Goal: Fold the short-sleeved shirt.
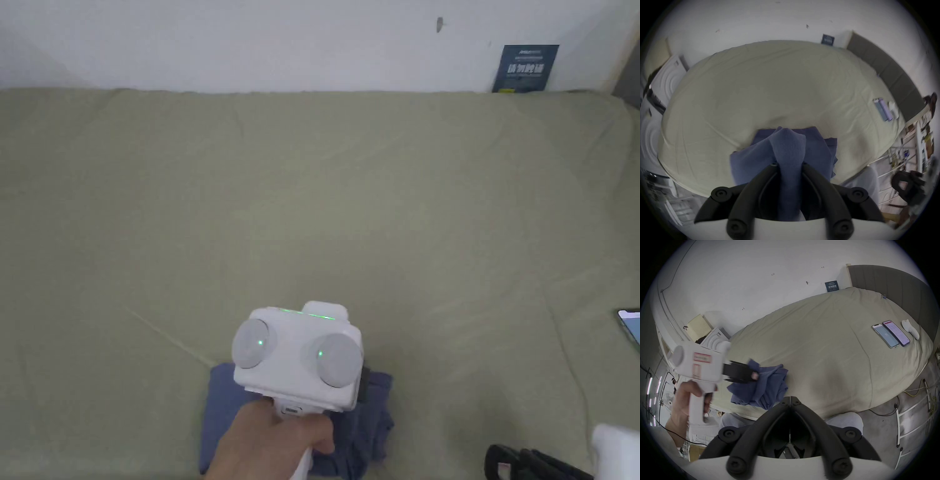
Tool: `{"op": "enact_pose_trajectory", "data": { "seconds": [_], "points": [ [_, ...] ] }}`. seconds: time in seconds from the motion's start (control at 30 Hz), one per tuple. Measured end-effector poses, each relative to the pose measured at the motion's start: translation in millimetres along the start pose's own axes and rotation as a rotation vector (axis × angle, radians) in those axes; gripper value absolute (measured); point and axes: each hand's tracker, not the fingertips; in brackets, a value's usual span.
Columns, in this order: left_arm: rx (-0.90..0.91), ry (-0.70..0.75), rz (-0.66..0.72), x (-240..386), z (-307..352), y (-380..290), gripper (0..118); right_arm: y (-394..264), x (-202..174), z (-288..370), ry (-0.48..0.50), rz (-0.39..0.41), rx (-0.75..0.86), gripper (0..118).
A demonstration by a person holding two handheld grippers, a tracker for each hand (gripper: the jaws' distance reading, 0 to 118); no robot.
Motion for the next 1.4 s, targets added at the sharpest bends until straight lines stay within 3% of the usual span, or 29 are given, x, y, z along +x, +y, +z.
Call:
{"op": "enact_pose_trajectory", "data": {
  "seconds": [0.03, 0.13, 0.3, 0.33, 0.37, 0.4, 0.43, 0.53, 0.63, 0.83, 0.93, 1.03, 1.1, 1.13, 1.2, 1.4],
  "points": [
    [-0.010, -0.073, -0.011, 5.6, -11.5, 0.7, 115, -0.5, 2.0, 0.0, -0.006, -0.008, -0.002, 0],
    [0.033, -0.160, 0.074, 11.1, -16.3, -0.1, 115, -2.0, 6.3, 1.0, -0.019, -0.015, -0.012, 0],
    [0.068, -0.215, 0.117, -35.7, 51.5, -4.1, 114, 0.6, 6.8, 1.9, -0.016, -0.017, -0.008, 0],
    [0.102, -0.241, 0.138, -52.0, 62.5, -4.8, 104, 2.0, 5.5, 0.7, -0.019, -0.013, -0.010, 0],
    [0.157, -0.275, 0.166, -68.2, 78.3, -12.5, 80, 3.7, 1.6, 1.7, -0.019, -0.007, -0.011, 0],
    [0.198, -0.308, 0.181, -81.5, 89.5, -18.4, 32, 4.0, 0.5, 1.3, -0.016, -0.003, -0.009, 0],
    [0.226, -0.326, 0.206, -94.4, 97.3, -24.6, 0, 4.4, -0.6, 0.0, -0.011, -0.002, -0.011, 0],
    [0.243, -0.295, 0.223, -130.1, 85.9, -39.6, 0, 3.9, -0.1, -4.8, -0.002, -0.010, -0.020, 0],
    [0.153, -0.455, 0.347, -152.1, 48.7, -36.7, 0, 2.6, -3.5, -6.1, -0.005, -0.012, -0.029, 0],
    [0.036, -0.623, 0.312, -97.8, -11.6, -35.1, 0, 1.5, -5.3, -0.8, -0.014, -0.015, -0.035, 0],
    [-0.014, -0.765, 0.378, -87.2, -45.5, -33.6, 0, 0.6, -0.2, -0.1, -0.034, -0.021, -0.039, 0],
    [-0.050, -0.726, 0.366, -89.5, -83.2, -37.2, 0, 0.8, 4.3, -3.8, -0.035, -0.035, -0.052, 0],
    [-0.028, -0.812, 0.412, -99.0, -84.7, -37.5, 0, 0.7, 3.3, -9.2, -0.034, -0.030, -0.064, 0],
    [-0.031, -0.786, 0.408, -95.6, -77.0, -38.0, 0, 1.8, 1.3, -12.5, -0.031, -0.024, -0.073, 0],
    [-0.032, -0.768, 0.376, -101.7, -57.5, -33.3, 0, 7.3, -4.3, -20.9, -0.001, -0.018, -0.081, 0],
    [0.176, -0.578, 0.208, -152.7, 41.6, -38.4, 0, 35.1, -38.4, -94.1, 0.293, -0.021, -0.173, 0]
  ]
}}
